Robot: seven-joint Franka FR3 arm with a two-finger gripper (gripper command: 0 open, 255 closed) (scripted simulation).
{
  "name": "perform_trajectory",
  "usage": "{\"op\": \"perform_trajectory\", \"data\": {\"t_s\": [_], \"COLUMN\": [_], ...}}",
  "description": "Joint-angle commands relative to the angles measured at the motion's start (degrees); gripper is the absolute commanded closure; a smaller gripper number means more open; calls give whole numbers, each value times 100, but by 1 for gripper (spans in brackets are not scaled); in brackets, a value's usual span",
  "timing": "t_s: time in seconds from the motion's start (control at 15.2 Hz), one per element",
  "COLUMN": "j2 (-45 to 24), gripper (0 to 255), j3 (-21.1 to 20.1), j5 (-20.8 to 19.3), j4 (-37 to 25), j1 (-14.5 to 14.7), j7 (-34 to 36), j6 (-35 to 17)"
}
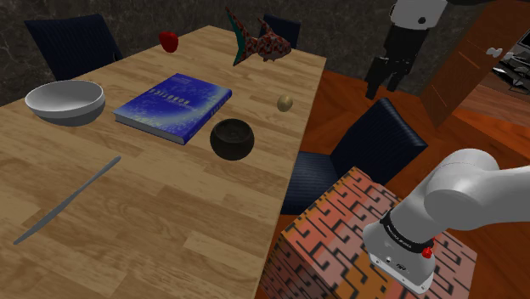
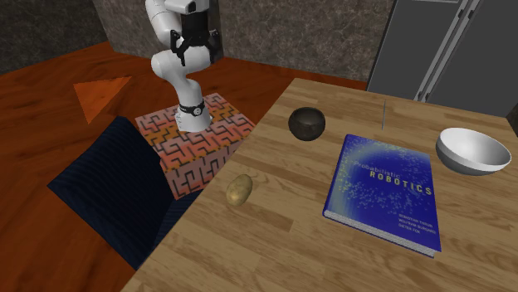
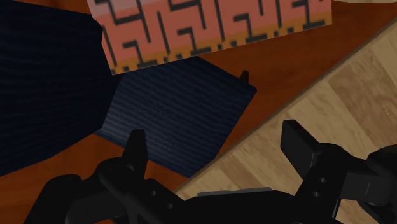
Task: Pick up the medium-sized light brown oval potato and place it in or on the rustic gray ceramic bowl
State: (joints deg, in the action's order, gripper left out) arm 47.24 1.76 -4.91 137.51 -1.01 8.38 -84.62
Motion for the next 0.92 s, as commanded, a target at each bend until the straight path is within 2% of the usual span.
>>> {"op": "perform_trajectory", "data": {"t_s": [0.0,0.4,0.86], "j2": [0,-1114,-2558], "gripper": [0,0,0], "j3": [0,-52,-50], "j5": [0,187,353], "j4": [0,-80,-537], "j1": [0,-151,-307], "j7": [0,628,1266], "j6": [0,-1105,-2193]}}
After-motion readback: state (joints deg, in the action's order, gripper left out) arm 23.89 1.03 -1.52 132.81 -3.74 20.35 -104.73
